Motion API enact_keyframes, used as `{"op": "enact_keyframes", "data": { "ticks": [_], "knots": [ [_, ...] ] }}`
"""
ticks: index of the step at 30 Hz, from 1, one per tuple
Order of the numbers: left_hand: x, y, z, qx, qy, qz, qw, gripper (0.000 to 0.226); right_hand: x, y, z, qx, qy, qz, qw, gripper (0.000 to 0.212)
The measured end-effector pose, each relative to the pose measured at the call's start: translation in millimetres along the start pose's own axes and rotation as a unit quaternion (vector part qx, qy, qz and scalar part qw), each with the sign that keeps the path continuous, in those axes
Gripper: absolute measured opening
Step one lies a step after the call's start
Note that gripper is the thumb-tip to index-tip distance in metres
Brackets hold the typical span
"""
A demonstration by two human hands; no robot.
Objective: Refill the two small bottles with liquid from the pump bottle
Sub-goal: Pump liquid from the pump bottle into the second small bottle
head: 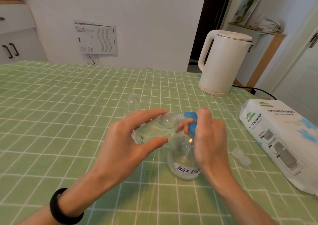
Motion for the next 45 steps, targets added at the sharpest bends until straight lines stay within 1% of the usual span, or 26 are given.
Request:
{"op": "enact_keyframes", "data": {
  "ticks": [2, 4, 11, 13, 18, 21, 25, 27, 31, 33, 35, 41, 45],
  "knots": [
    [-0.6, -0.3, 0.3, 0.001, -0.002, 0.000, 1.000, 0.056, -0.5, 0.6, 0.3, -0.005, -0.002, 0.002, 1.000, 0.055],
    [-1.4, -0.9, 0.6, 0.000, -0.005, -0.001, 1.000, 0.055, -0.2, 1.5, -0.5, -0.003, -0.007, 0.004, 1.000, 0.054],
    [-0.8, -0.4, 0.5, 0.001, 0.002, -0.005, 1.000, 0.053, 2.0, 1.6, -3.2, 0.010, -0.002, -0.004, 1.000, 0.074],
    [-0.7, -0.9, 0.5, 0.002, 0.003, -0.004, 1.000, 0.054, 2.0, 1.2, -2.5, 0.005, -0.005, 0.001, 1.000, 0.071],
    [-1.0, -1.2, 2.4, 0.003, 0.000, 0.000, 1.000, 0.054, 1.2, 0.1, -0.5, -0.002, -0.016, 0.007, 1.000, 0.053],
    [-1.0, -0.9, 2.1, 0.004, -0.002, -0.004, 1.000, 0.053, 0.8, 0.0, -1.4, -0.003, -0.015, 0.002, 1.000, 0.055],
    [0.0, -0.7, 1.6, 0.004, 0.003, -0.005, 1.000, 0.054, 2.3, 1.3, -3.9, 0.009, -0.004, 0.003, 1.000, 0.069],
    [0.3, -0.7, 1.8, 0.003, 0.001, -0.003, 1.000, 0.054, 2.5, 1.1, -3.6, 0.007, -0.004, 0.005, 1.000, 0.072],
    [0.1, -0.8, 3.5, 0.000, -0.002, -0.004, 1.000, 0.054, 1.2, -0.1, -1.6, -0.001, -0.002, 0.008, 1.000, 0.058],
    [-0.2, -0.7, 4.1, -0.002, -0.002, -0.006, 1.000, 0.055, 0.6, 0.1, -1.0, -0.002, 0.004, 0.007, 1.000, 0.054],
    [0.2, -0.5, 4.2, 0.000, 0.001, -0.005, 1.000, 0.055, 0.8, 0.5, -1.3, 0.001, 0.004, 0.007, 1.000, 0.055],
    [1.0, 0.2, 4.5, -0.002, 0.005, -0.005, 1.000, 0.055, 1.6, 1.1, -3.4, 0.015, 0.000, -0.002, 1.000, 0.068],
    [0.4, -0.6, 3.6, -0.001, 0.003, -0.009, 1.000, 0.054, 1.7, -0.6, -3.1, 0.002, -0.001, 0.009, 1.000, 0.062]
  ]
}}
Point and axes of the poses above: each hand's wrist, its own y-axis away from the middle knuckle, its own x-axis out of the palm, z = x × y, the point moved 6 cm from there along -y, towards the middle knuckle, and after that the axes turned 15 degrees about y, right-handed, at the moved point
